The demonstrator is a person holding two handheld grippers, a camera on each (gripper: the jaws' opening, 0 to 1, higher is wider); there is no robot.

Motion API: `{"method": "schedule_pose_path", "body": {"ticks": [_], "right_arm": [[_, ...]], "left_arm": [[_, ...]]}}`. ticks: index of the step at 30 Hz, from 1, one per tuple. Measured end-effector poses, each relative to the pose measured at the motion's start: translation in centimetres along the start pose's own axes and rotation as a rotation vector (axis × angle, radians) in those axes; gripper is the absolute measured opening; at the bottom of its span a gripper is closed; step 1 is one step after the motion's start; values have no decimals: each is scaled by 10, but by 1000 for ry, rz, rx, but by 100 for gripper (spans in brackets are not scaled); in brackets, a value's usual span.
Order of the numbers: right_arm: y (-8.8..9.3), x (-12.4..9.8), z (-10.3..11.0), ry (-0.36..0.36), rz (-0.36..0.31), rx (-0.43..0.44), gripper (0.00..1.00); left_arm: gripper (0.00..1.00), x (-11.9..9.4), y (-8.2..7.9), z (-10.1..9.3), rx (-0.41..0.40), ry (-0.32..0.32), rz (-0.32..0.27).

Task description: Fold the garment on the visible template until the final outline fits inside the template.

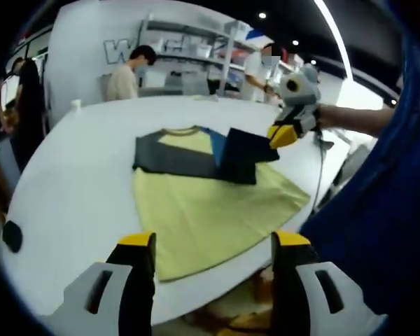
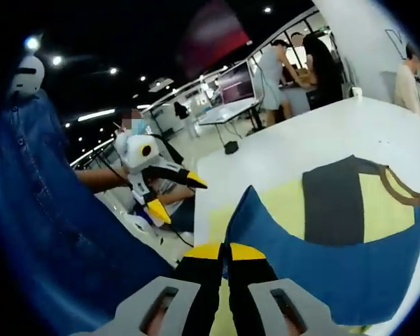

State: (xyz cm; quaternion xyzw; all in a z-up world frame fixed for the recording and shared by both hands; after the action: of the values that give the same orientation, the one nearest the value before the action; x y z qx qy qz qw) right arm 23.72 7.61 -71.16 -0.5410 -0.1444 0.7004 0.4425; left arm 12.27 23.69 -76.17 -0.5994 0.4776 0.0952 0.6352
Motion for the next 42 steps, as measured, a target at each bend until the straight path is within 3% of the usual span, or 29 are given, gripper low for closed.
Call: {"method": "schedule_pose_path", "body": {"ticks": [6,14,19,22,24,27,31,42], "right_arm": [[6,7,12,-26,18,-15,0],[24,14,41,-161,64,-80,0],[33,20,38,-154,80,-68,0],[33,21,34,-136,65,-50,0],[35,26,26,-84,62,-49,0],[40,45,26,-30,34,-27,0],[59,72,26,39,58,-34,0],[74,91,26,90,62,-37,10]], "left_arm": [[63,2,-1,-1,1,2,2],[62,3,1,-1,3,9,15],[62,4,1,-1,6,10,19],[62,5,0,-1,6,11,19],[62,5,0,-1,6,12,19],[62,5,2,-1,2,13,22],[61,5,3,0,2,14,29],[61,7,6,2,-4,16,36]]}}
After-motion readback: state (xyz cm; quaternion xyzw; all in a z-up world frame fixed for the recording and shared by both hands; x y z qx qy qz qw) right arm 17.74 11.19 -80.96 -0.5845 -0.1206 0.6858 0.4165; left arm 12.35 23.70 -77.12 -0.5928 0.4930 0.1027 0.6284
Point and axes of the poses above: the point that each gripper's makers call its tool centre point, and the gripper's own axes: x roughly forward along the fingers, z roughly to its left, y roughly out of its underside, the point moved 1 cm from there along -x, roughly backward along the fingers, and after that the axes turned 13 degrees about z, right-handed, at the moved point
